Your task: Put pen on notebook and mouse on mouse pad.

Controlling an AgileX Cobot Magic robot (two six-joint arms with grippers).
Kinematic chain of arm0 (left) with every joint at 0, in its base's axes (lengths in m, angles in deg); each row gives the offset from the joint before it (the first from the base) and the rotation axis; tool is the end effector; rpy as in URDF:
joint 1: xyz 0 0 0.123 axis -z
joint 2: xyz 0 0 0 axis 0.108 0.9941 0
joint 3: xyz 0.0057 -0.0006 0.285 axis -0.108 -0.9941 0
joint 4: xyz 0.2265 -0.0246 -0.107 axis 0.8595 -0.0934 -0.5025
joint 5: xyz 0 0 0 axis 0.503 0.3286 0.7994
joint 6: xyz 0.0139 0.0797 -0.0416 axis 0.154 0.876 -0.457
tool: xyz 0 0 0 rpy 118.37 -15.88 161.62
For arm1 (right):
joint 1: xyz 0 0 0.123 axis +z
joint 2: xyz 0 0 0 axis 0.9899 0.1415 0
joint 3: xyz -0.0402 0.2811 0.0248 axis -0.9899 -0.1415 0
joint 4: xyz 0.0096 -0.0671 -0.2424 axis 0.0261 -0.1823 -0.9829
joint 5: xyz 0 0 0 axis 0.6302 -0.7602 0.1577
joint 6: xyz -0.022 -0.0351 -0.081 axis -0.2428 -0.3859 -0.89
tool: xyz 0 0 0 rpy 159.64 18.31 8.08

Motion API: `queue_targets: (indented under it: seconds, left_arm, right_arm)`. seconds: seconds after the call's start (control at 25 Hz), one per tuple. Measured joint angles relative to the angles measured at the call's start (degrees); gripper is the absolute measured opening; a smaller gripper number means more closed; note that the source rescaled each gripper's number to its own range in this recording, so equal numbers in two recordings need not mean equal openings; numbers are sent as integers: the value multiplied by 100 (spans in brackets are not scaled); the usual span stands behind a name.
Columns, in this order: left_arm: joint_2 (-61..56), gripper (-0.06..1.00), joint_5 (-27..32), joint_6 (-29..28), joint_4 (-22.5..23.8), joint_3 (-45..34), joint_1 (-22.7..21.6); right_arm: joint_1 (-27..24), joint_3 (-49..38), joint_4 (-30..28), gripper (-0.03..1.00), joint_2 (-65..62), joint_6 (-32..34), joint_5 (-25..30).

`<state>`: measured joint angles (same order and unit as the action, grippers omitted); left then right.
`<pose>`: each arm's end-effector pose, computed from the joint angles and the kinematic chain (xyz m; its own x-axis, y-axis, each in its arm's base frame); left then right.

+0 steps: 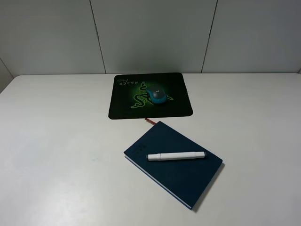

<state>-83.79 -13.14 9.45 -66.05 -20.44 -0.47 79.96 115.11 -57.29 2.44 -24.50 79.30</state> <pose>-0.0039 0.0025 0.2732 -0.4545 0.0828 -0.8869 0.0958 0.9944 0.0437 -0.0032 0.0024 0.2761 -0.4351 0.0585 -0.8985 0.0306 0.9983 0.0502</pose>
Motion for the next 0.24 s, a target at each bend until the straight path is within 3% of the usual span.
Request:
queue_targets:
  seconds: [0.24]
  left_arm:
    - [0,100,0,0,0,0,0]
  right_arm:
    - [0,0,0,100,0,0,0]
